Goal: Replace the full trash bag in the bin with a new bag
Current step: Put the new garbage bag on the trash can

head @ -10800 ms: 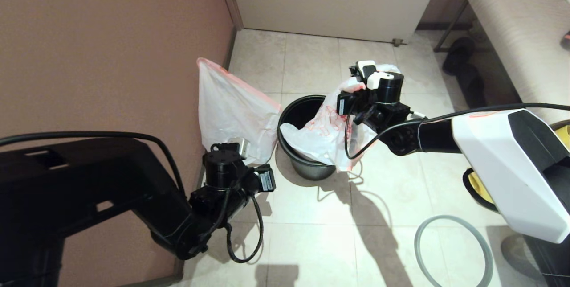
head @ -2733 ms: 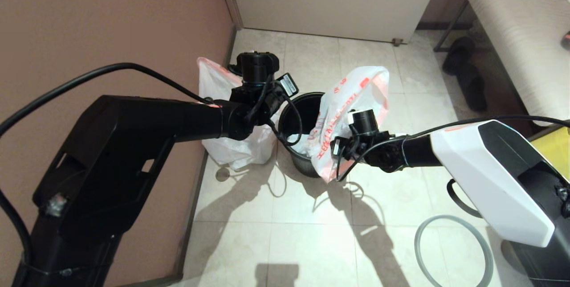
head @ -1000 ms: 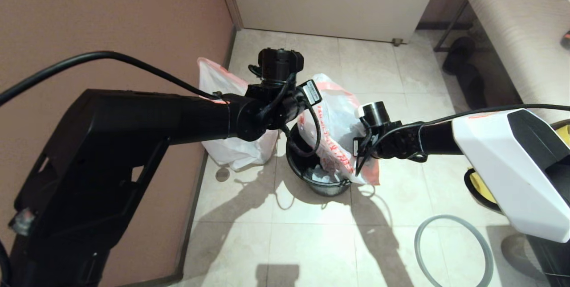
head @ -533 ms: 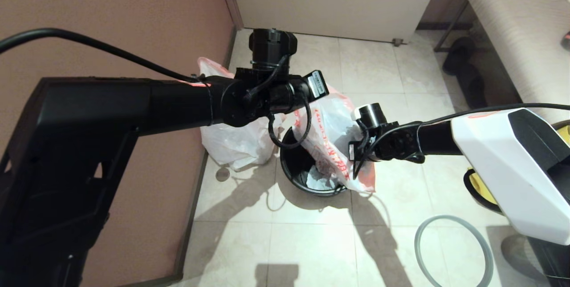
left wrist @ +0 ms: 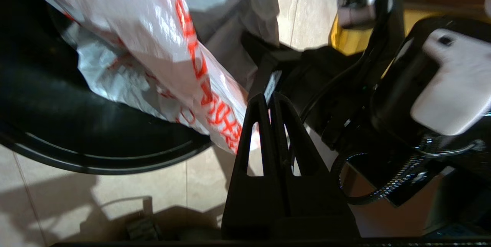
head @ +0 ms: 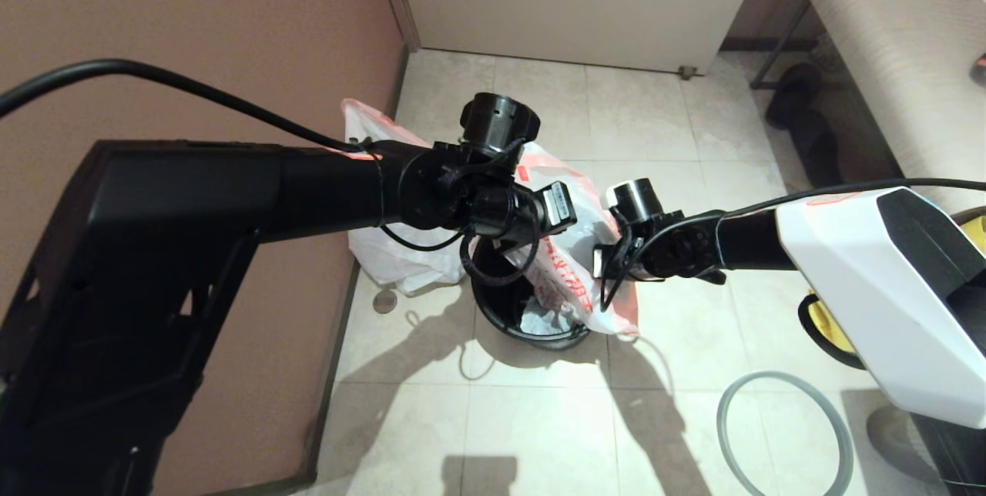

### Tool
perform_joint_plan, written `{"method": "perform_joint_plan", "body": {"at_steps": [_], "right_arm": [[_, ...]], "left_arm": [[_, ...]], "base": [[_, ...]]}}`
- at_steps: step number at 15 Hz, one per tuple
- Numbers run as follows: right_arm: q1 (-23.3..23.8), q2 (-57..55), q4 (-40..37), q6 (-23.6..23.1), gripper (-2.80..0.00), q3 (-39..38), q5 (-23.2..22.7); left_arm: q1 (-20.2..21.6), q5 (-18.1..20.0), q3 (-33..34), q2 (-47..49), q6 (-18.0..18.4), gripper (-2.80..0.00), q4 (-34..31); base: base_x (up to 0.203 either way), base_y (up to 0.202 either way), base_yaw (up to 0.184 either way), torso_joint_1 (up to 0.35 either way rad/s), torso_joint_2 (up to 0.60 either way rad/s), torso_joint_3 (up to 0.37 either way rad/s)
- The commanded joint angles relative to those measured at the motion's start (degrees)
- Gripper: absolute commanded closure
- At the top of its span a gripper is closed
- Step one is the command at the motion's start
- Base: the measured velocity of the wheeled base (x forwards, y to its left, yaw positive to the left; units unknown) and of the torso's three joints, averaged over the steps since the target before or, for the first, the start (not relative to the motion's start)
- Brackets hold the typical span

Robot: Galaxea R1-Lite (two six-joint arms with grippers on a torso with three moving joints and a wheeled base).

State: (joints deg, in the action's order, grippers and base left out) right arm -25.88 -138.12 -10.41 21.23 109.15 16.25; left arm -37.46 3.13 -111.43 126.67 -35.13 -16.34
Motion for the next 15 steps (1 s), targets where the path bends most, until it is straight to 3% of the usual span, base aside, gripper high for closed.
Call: {"method": "perform_joint_plan", "body": {"at_steps": [1, 5, 8, 11, 15], "right_arm": [[-0.13, -0.09, -0.14, 0.13, 0.00, -0.01, 0.01], [-0.04, -0.04, -0.22, 0.22, 0.00, -0.09, -0.25], [-0.81, 0.35, -0.29, 0.13, 0.00, -1.63, -1.70], [-2.14, 0.61, -0.22, -0.12, 0.00, -3.52, -2.36], [-2.42, 2.92, -0.22, -1.28, 0.00, -5.82, -4.93]], "left_arm": [[-0.48, 0.81, -0.03, 1.79, -0.28, 0.00, -0.62], [0.16, 0.92, -0.50, 3.52, -0.20, 0.00, -0.50], [3.71, 0.81, -0.48, 4.43, 0.19, 0.00, 10.08], [5.97, -0.14, -0.46, 7.25, 5.21, 0.00, 15.92], [6.84, -4.66, -0.54, 11.60, 8.02, 0.00, 22.13]], "base": [[0.000, 0.000, 0.000, 0.000, 0.00, 0.000], [0.000, 0.000, 0.000, 0.000, 0.00, 0.000], [0.000, 0.000, 0.000, 0.000, 0.00, 0.000], [0.000, 0.000, 0.000, 0.000, 0.00, 0.000], [0.000, 0.000, 0.000, 0.000, 0.00, 0.000]]}}
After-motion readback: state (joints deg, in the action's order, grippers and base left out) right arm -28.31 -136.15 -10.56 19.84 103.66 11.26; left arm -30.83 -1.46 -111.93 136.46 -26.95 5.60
